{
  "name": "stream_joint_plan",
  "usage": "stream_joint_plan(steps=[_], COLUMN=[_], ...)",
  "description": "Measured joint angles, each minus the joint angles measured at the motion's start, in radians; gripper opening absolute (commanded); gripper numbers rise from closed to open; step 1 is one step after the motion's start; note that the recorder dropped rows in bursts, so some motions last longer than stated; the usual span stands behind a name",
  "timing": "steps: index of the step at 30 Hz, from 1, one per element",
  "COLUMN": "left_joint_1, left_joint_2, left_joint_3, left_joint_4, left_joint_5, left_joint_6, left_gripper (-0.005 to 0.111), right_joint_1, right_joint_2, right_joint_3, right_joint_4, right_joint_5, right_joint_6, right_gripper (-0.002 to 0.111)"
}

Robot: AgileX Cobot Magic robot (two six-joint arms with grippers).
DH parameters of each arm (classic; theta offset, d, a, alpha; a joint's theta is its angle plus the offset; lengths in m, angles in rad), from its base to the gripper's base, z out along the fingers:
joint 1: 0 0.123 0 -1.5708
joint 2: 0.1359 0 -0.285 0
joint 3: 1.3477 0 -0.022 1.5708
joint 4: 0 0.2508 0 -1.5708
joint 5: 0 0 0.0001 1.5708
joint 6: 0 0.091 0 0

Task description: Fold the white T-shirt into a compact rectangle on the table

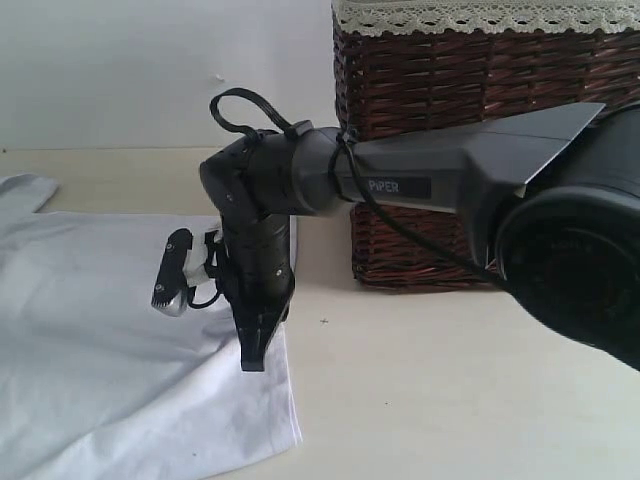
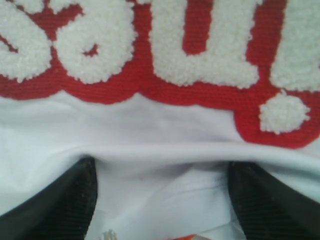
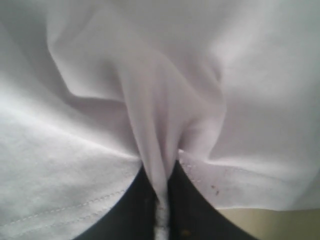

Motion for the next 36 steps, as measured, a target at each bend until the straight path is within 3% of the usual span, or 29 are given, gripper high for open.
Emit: stream_joint_plan(steps=[23, 25, 26, 28, 32, 36], left_joint_1=[0.007, 0.007, 0.007, 0.007, 0.007, 0.007], left_joint_2=[0.006, 0.007, 0.007, 0.009, 0.011, -0.066], left_joint_3=[0.000, 0.000, 0.000, 0.000, 0.002, 0.004], left_joint_4=[0.002, 0.002, 0.004, 0.011, 0.154, 0.194], left_joint_5=[0.034, 0.038, 0.042, 0.070, 0.052, 0.005], left_joint_6=[-0.086, -0.086, -0.086, -0.126, -0.292, -0.432], left_gripper=[0.071, 0.054, 0.029, 0.002, 0.001, 0.000], right_joint_1=[0.000, 0.000, 0.000, 0.000, 0.002, 0.002], right_joint_2=[0.000, 0.000, 0.000, 0.000, 0.000, -0.042], right_joint_3=[0.000, 0.000, 0.000, 0.000, 0.000, 0.002], right_joint_4=[0.000, 0.000, 0.000, 0.000, -0.054, -0.087], right_joint_5=[0.004, 0.004, 0.002, 0.000, 0.002, 0.006], right_joint_6=[-0.010, -0.010, -0.010, -0.010, -0.017, -0.018], right_gripper=[0.000, 0.000, 0.000, 0.000, 0.000, 0.000])
